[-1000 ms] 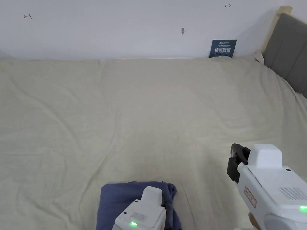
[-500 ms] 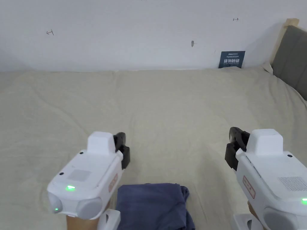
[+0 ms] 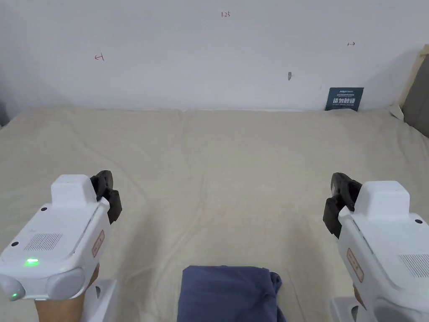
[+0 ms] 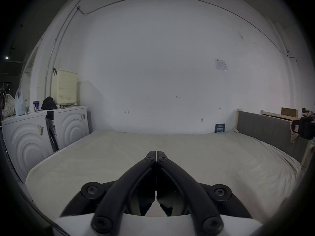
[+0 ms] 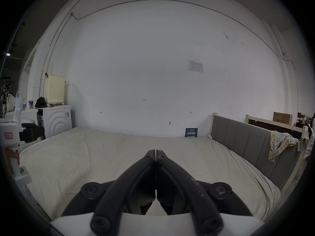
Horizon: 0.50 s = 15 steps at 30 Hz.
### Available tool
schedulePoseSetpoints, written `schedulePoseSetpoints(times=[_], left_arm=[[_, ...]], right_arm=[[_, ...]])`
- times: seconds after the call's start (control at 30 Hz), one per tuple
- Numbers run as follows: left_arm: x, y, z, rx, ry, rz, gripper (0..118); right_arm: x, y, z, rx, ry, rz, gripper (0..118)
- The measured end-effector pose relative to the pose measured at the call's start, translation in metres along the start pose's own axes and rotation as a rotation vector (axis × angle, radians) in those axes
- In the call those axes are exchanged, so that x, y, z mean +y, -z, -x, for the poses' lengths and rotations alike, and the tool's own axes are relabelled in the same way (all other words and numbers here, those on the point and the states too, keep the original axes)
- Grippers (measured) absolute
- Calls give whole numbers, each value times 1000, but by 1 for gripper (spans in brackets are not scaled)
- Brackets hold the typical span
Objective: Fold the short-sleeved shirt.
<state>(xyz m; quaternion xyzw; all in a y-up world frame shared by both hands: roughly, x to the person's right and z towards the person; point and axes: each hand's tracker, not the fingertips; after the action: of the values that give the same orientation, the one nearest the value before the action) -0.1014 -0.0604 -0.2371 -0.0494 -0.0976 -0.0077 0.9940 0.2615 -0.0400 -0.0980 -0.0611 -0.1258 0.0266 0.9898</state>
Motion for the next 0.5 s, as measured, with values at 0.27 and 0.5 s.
schedulePoseSetpoints(times=[0.27,0.5], left_arm=[[-4,-5,5,11,-19,4,0],[-7,-7,3,9,-28,8,0]], right_arm=[[-2,1,5,16,1,10,2],[-25,17,14,59,42,66,2]])
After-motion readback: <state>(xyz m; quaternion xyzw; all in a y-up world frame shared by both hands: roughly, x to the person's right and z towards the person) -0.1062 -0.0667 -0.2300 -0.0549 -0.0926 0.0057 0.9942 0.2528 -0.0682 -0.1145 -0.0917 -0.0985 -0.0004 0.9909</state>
